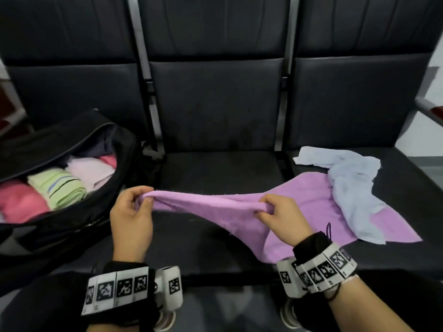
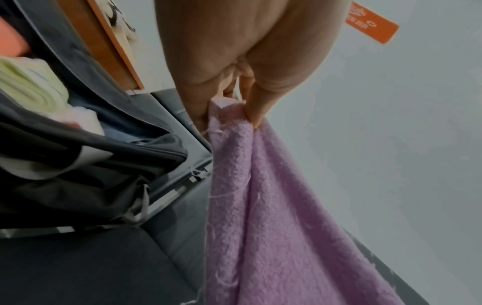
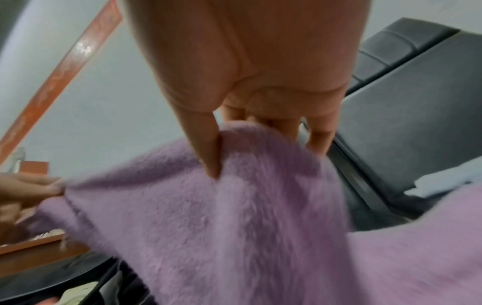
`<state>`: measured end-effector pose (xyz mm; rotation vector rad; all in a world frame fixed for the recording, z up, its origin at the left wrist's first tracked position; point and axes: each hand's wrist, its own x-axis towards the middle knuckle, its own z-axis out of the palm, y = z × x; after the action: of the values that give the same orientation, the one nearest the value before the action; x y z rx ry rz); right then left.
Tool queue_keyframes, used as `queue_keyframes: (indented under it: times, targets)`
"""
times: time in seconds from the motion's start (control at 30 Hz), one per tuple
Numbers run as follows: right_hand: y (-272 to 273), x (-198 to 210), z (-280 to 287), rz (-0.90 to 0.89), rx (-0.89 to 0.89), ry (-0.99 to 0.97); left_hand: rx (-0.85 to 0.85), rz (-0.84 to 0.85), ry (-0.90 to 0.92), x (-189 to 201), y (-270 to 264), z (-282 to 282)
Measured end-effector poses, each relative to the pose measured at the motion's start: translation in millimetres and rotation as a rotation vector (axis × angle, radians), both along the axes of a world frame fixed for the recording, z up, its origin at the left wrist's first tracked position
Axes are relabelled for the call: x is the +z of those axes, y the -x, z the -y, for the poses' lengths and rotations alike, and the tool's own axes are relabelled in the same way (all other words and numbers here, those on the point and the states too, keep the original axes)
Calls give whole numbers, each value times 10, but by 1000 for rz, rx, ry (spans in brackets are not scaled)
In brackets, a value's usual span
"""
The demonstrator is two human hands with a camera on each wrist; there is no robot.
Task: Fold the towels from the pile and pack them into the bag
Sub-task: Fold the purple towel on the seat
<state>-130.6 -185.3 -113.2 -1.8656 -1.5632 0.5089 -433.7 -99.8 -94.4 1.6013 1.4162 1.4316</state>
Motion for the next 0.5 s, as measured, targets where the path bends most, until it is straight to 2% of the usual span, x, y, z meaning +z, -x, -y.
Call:
queue_keyframes:
  times: [0.13,0.2,0.27,0.33,0.43,0.5]
  targets:
    - [42,-48,66,-109,-143,-61,69,-30,113,-192,133,25]
    - [106,13,78,-196,-151,-129,71,-154,182,-222,109,32]
    - [212,122,79,-262,-83,-198,17,-278,186,-189,-13,72]
    - [346,231,57,-308,27,-226,-133,-227,181,-77,-225,153]
    - [538,322,9,-342,157,-195,-467,-59,271,170,-551,303]
    - [622,335,-14,-352,210,-182,-610,-44,311,265,-663,351]
